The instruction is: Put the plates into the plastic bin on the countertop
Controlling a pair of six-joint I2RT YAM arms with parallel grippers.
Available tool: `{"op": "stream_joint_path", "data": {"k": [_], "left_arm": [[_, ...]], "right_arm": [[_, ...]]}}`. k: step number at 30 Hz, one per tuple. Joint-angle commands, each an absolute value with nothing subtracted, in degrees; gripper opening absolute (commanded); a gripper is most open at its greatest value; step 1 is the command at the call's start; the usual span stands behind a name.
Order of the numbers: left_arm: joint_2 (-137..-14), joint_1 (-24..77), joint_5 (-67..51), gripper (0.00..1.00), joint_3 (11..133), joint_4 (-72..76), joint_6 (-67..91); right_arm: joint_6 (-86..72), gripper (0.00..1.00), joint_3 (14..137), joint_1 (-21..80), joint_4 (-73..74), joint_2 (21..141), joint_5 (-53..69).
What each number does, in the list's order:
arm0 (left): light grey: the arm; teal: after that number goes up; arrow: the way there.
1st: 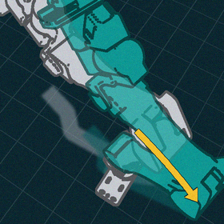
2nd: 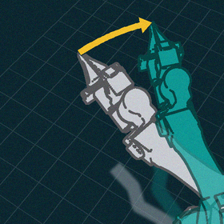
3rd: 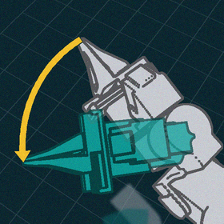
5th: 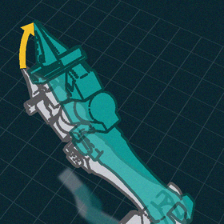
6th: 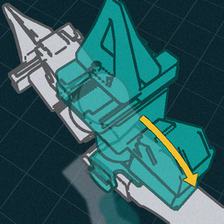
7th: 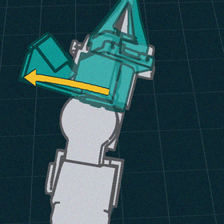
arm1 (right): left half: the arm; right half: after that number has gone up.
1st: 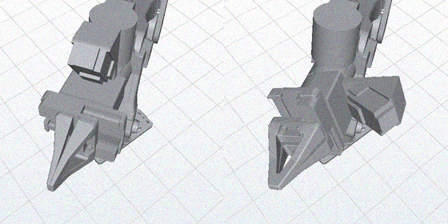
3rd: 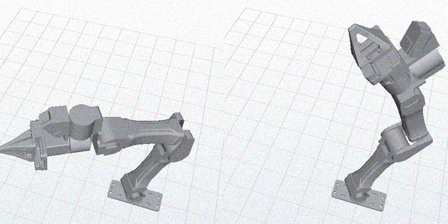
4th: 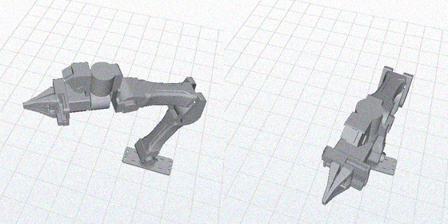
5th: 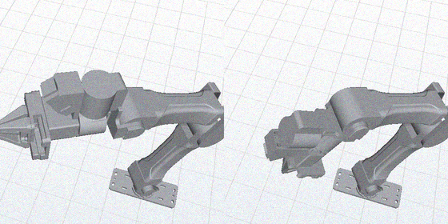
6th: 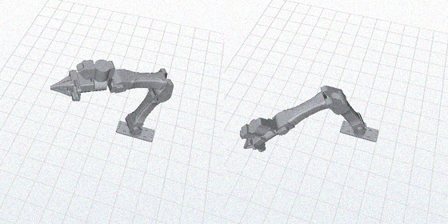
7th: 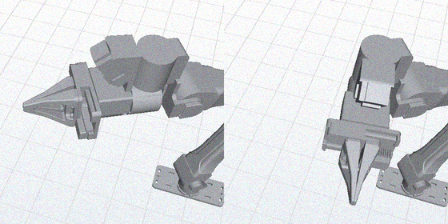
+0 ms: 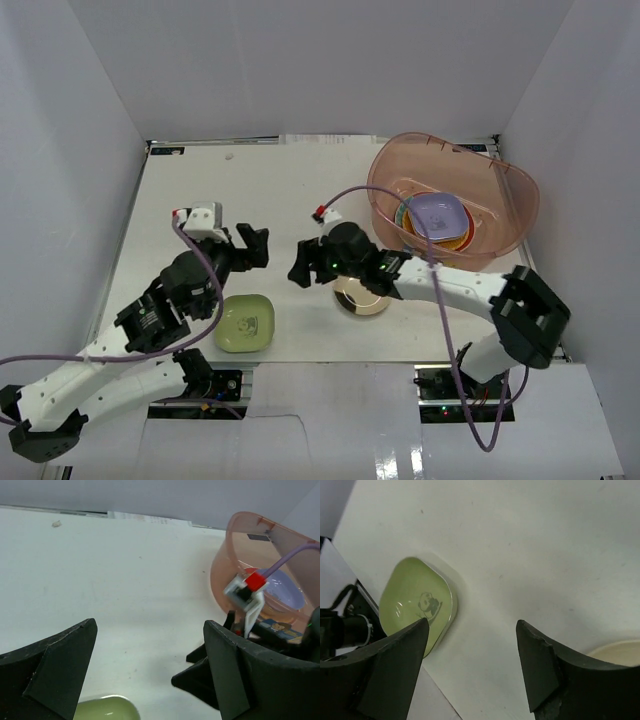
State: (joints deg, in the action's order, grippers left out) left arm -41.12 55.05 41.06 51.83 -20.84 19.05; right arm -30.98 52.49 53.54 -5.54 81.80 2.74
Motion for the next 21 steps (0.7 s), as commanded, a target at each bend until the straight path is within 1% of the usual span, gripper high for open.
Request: {"op": "stream_joint_path", "data": {"k": [1,4,7,10,11,13,14,15,16,17,18,19,21], "left_arm": [[-33.34,54.58,46.13,0.98,47.83,-27.07,22.68],[-30.94,54.67,48.07,0.98,44.58,-26.99,22.06],[-30.32,54.58,47.47,0.98,42.98,-25.23,21.10],[-31.37,54.49,45.27,0.98,42.02,-23.65,19.87],[-31.90,54.32,43.96,0.98,41.66,-23.38,19.60],[-32.60,53.44,42.11,0.98,41.22,-22.68,19.07],[-32.96,52.48,40.27,0.98,41.05,-22.76,19.16],[-33.05,51.95,39.12,0.98,40.96,-22.76,19.25],[-33.05,51.42,38.15,0.98,40.87,-22.68,19.34],[-32.96,50.98,37.36,0.98,40.78,-22.59,19.42],[-32.44,50.19,36.22,0.98,40.78,-22.50,19.42],[-32.26,49.84,35.60,0.98,40.69,-22.41,19.34],[-31.56,49.14,33.94,0.98,40.61,-22.15,19.25]], "right_arm": [[-34.27,0.77,55.88,60.81,-10.90,89.19,-5.44],[-36.82,0.77,58.18,65.03,-10.20,95.96,-8.08],[-40.07,0.74,60.02,66.97,-9.93,100.98,-8.09],[-42.79,0.70,60.73,67.24,-11.34,104.67,-5.29],[-43.06,0.67,61.86,67.32,-11.34,106.33,-4.84],[-43.68,0.59,63.10,67.50,-10.99,107.83,-4.22],[-43.77,0.48,63.98,67.50,-11.07,109.06,-4.13],[-43.86,0.41,64.25,67.50,-11.34,109.42,-4.13],[-44.03,0.23,64.42,67.41,-11.34,109.60,-5.35],[-44.03,0.16,64.51,67.41,-11.42,108.99,-6.32],[-43.86,0.11,64.34,67.06,-11.43,108.20,-7.37],[-43.34,0.08,64.34,66.71,-11.34,107.24,-8.69],[-40.53,0.08,64.16,64.26,-10.90,103.11,-11.42]]}}
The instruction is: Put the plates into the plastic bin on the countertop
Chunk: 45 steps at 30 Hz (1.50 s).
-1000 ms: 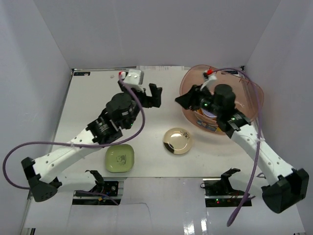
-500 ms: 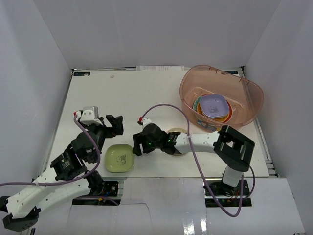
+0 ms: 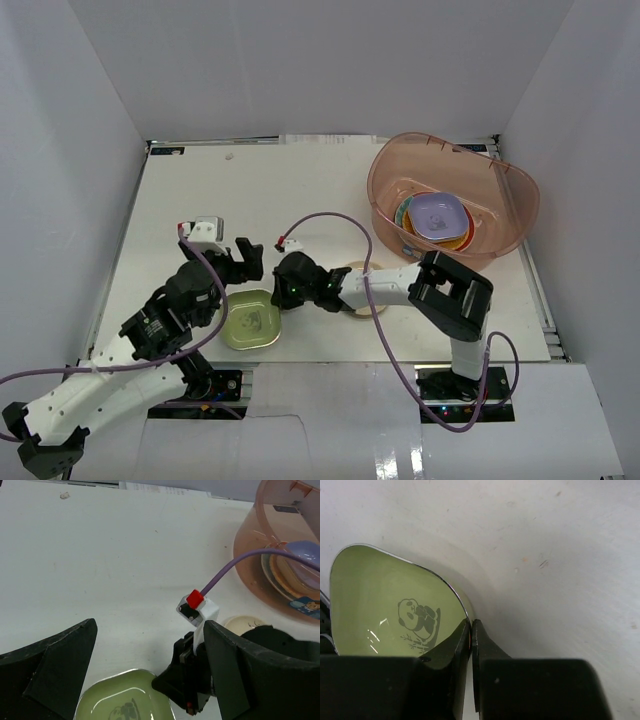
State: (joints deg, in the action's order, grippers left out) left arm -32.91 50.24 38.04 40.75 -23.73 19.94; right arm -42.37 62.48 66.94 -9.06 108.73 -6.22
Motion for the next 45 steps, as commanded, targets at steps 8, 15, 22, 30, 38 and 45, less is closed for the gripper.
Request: {"op": "stream_joint_path", "data": {"k": [8,15,22,30,38,45], "left_arm": [[-33.57,47.11,21.46,0.98,40.34,-21.36,21.53],[-45.69,46.15,9.25,0.98,43.50,-23.64,23.73],[-55.01,45.44,-5.61,0.98,44.12,-21.27,30.31],[-67.92,45.70,-14.94,0.98,37.89,-8.27,42.27],[-81.38,47.02,-10.29,0.93,40.25,-3.34,42.36],[-91.03,47.46,-6.69,0.87,44.38,-0.53,42.54]], "right_arm": [[-27.70,0.08,63.54,37.68,-1.87,78.00,-15.11],[-21.01,0.08,64.16,6.44,9.12,70.22,-8.71],[-22.50,0.09,58.54,-5.71,9.67,72.59,-4.39],[-22.41,0.10,59.32,-7.65,9.67,79.27,-1.41],[-23.64,0.68,57.83,-7.65,8.35,78.93,2.89],[-27.86,0.77,52.75,-5.98,0.71,66.64,12.29]]}}
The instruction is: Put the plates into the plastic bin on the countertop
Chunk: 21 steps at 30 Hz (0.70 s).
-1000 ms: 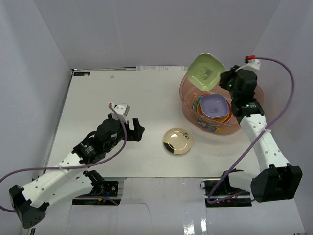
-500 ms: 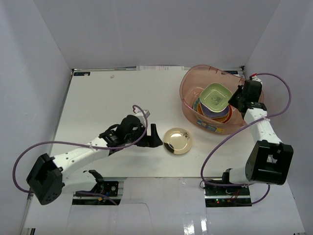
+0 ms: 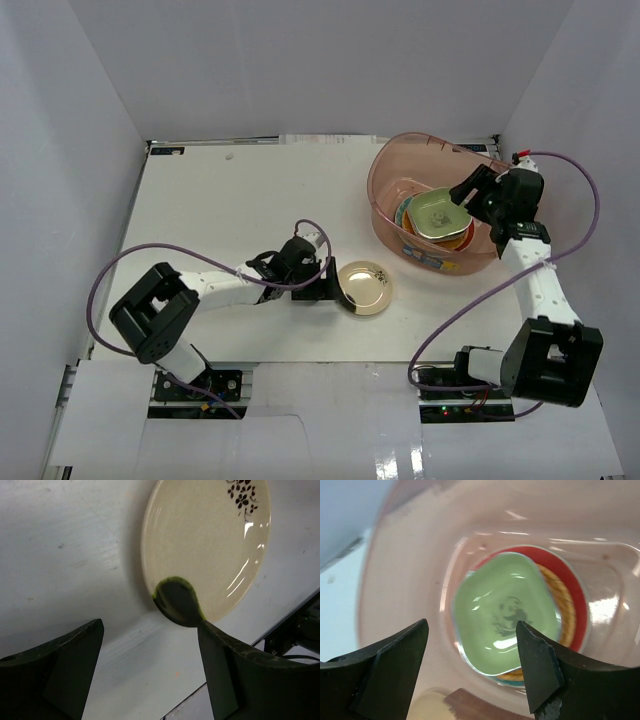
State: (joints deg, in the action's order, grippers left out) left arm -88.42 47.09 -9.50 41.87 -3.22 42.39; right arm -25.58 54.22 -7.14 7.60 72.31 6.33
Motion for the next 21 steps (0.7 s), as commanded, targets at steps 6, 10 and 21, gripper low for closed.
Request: {"op": "stream_joint_path", "data": {"k": [6,10,21], "left_arm": [[-97.63,47.55,-4.57,0.76,46.67,4.74,43.15],[-100.02,47.55,-3.43,0.50,46.93,6.15,43.33],[-86.77,47.46,2.64,0.00,39.12,3.08,41.39]], "right_arm": [[-27.25,0.75,46.69,11.65,-2.63,58.64,10.20],[-27.68,0.73,41.93,17.04,-3.78,55.55,12.30],[-19.00,0.88,36.04,23.90,4.47,53.61,23.82]]}}
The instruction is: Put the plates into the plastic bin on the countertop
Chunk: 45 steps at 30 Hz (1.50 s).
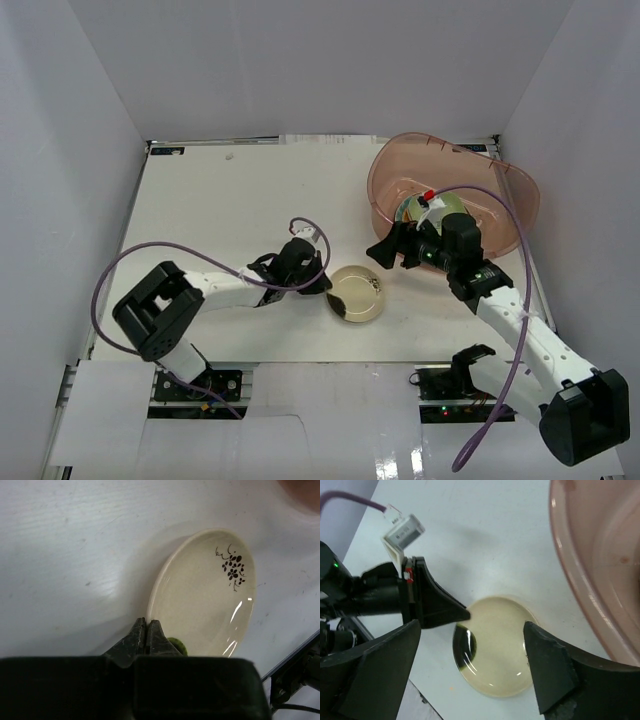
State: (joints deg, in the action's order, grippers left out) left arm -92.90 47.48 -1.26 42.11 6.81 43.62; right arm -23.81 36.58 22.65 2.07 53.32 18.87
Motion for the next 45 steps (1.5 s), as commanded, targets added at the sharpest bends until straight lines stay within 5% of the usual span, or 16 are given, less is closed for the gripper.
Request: {"op": "stream_joint_path", "data": {"k": [1,3,12,15,16,18,19,20,23,24,34,45], "left_arm": [[-83.09,47.37,2.46,0.00,38.59,2.64,41.57],[-79.03,47.29,1.94,0.00,37.62,2.11,41.57],[-65.13,46.23,-4.21,0.00,37.35,1.93,37.62],[-63.20,46.23,-5.27,0.00,37.62,2.64,37.53],[-62.76,46.23,-5.27,0.03,37.88,2.46,37.44],[-61.18,46.23,-4.66,0.19,38.49,1.32,36.74],[-60.65,46.23,-3.96,0.44,39.11,0.36,36.48],[-59.95,46.23,-2.13,0.58,40.68,-3.30,35.60],[-55.91,46.23,1.38,0.94,44.37,-9.20,32.45],[-54.85,46.14,2.10,0.98,45.52,-10.62,31.39],[-41.50,46.14,23.88,0.98,45.72,-26.72,18.72],[-40.35,46.14,19.25,0.98,42.36,-24.26,18.46]], "right_arm": [[-18.20,0.91,36.12,24.08,5.53,54.22,23.64],[-16.62,0.98,35.95,24.43,7.55,55.63,21.54],[-17.40,1.00,34.72,25.93,4.32,61.17,22.58],[-18.63,0.69,35.07,26.10,2.73,62.57,27.58],[-19.76,0.40,35.16,26.10,1.51,63.01,30.64],[-21.61,0.09,35.24,26.10,-1.30,62.76,32.69],[-22.58,0.08,35.51,26.10,-3.06,61.88,32.43],[-23.98,0.08,36.03,26.10,-3.51,61.35,31.65],[-24.61,0.08,40.33,25.23,-3.43,59.42,25.86],[-24.96,0.08,42.95,24.53,-3.51,59.24,24.53],[-31.02,0.08,50.63,-0.14,-2.12,58.18,10.49],[-31.55,0.11,48.00,-8.00,-1.84,65.47,1.42]]}}
